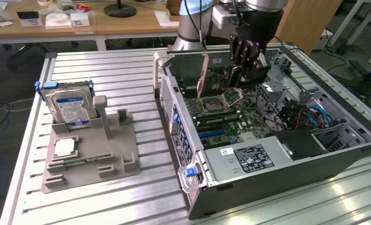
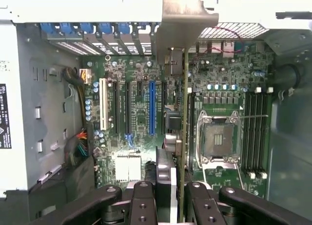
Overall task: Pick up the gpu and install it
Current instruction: 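Insert the gpu into the slot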
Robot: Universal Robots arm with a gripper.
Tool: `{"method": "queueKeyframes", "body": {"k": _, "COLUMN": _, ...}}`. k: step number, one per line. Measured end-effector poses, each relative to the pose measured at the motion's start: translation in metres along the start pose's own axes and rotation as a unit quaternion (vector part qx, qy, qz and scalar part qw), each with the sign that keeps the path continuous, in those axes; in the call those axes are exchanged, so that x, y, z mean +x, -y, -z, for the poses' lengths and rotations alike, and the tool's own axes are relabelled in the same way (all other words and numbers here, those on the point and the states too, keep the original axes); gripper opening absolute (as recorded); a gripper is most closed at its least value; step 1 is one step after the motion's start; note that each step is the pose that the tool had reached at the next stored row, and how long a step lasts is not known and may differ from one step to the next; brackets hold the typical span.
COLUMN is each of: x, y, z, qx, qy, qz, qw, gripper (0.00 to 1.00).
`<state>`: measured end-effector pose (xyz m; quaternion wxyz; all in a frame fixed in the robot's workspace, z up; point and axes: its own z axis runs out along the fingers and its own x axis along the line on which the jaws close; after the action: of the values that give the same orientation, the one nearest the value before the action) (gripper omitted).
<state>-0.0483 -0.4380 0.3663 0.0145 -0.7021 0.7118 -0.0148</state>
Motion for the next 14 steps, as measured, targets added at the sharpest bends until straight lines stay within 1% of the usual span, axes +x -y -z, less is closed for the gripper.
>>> {"method": "queueKeyframes", "body": {"k": 4, "x": 0.000, "y": -0.0007, "z": -0.0071, "qx": 0.0000, "qy": 0.0000, "qz": 0.000, "qw": 1.0000, "gripper": 0.28}}
{"method": "queueKeyframes", "body": {"k": 7, "x": 0.000, "y": -0.0040, "z": -0.0107, "qx": 0.0000, "qy": 0.0000, "qz": 0.000, "qw": 1.0000, "gripper": 0.28}}
{"method": "queueKeyframes", "body": {"k": 11, "x": 0.002, "y": -0.0044, "z": -0.0155, "qx": 0.0000, "qy": 0.0000, "qz": 0.000, "qw": 1.0000, "gripper": 0.28}}
{"method": "queueKeyframes", "body": {"k": 14, "x": 0.003, "y": -0.0047, "z": -0.0209, "qx": -0.0007, "qy": 0.0000, "qz": 0.001, "qw": 1.0000, "gripper": 0.28}}
